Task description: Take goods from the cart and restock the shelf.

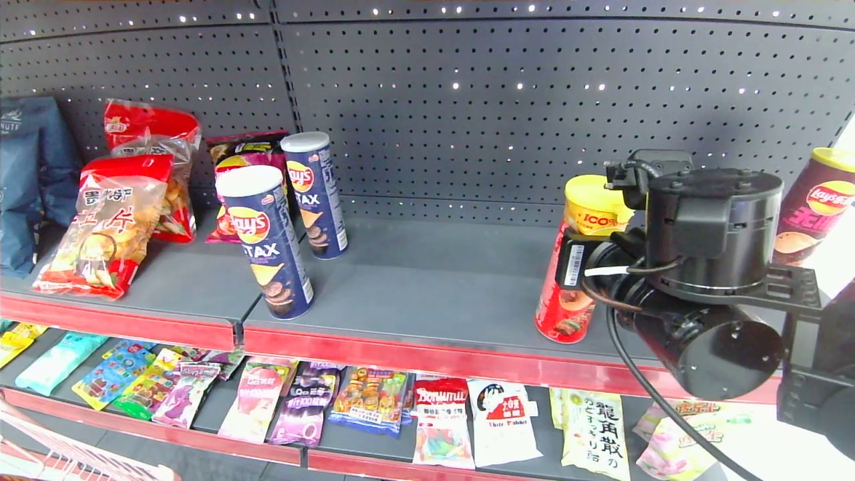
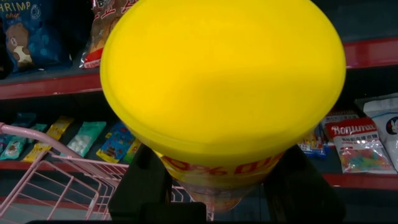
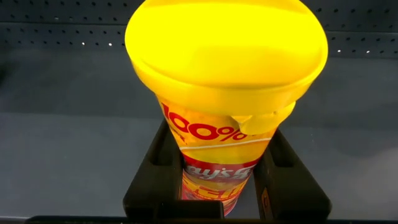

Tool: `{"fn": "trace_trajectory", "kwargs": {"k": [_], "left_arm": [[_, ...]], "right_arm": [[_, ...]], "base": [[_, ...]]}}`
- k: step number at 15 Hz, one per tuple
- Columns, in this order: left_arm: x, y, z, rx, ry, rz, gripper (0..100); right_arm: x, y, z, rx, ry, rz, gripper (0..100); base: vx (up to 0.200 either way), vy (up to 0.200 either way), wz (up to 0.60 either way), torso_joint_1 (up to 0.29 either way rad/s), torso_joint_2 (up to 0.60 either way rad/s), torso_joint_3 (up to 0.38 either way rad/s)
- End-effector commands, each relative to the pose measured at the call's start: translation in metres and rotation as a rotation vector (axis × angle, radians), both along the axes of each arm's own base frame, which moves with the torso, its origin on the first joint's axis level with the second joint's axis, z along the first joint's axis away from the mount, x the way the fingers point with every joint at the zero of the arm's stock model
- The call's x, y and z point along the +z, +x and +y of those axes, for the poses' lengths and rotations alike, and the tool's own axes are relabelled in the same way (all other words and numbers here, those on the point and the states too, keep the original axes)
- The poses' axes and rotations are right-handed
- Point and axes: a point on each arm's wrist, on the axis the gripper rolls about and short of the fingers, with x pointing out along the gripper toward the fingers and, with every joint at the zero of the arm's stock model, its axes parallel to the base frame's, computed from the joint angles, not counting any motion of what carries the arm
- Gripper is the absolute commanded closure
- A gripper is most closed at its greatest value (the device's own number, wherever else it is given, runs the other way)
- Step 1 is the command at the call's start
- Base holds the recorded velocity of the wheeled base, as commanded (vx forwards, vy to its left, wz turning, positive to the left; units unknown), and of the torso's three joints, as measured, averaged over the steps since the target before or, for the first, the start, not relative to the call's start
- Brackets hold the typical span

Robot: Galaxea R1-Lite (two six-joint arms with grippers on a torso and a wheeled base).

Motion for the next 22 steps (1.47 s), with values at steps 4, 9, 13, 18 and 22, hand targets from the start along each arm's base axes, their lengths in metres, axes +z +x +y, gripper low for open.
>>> {"fn": "trace_trajectory", "kwargs": {"k": [4, 9, 13, 18, 22], "left_arm": [[-0.001, 0.0, 0.0, 0.0, -0.001, 0.003, 100], [-0.001, 0.001, 0.0, 0.0, -0.001, 0.005, 100], [-0.001, 0.001, 0.0, 0.002, -0.001, 0.005, 100], [-0.001, 0.001, 0.0, 0.002, -0.001, 0.005, 100], [-0.001, 0.001, 0.0, 0.002, -0.001, 0.006, 100]], "right_arm": [[-0.002, 0.0, -0.002, -0.019, -0.016, 0.002, 100], [-0.005, -0.001, -0.003, -0.017, -0.022, 0.011, 100], [-0.008, 0.0, -0.002, -0.013, -0.028, 0.019, 100], [-0.009, -0.001, -0.001, -0.008, -0.032, 0.021, 100], [-0.007, 0.0, -0.001, -0.013, -0.032, 0.015, 100]], "base": [[0.0, 0.0, 0.0, 0.0, 0.0, 0.0], [0.0, 0.0, 0.0, 0.0, 0.0, 0.0], [0.0, 0.0, 0.0, 0.0, 0.0, 0.0], [0.0, 0.0, 0.0, 0.0, 0.0, 0.0], [0.0, 0.0, 0.0, 0.0, 0.0, 0.0]]}}
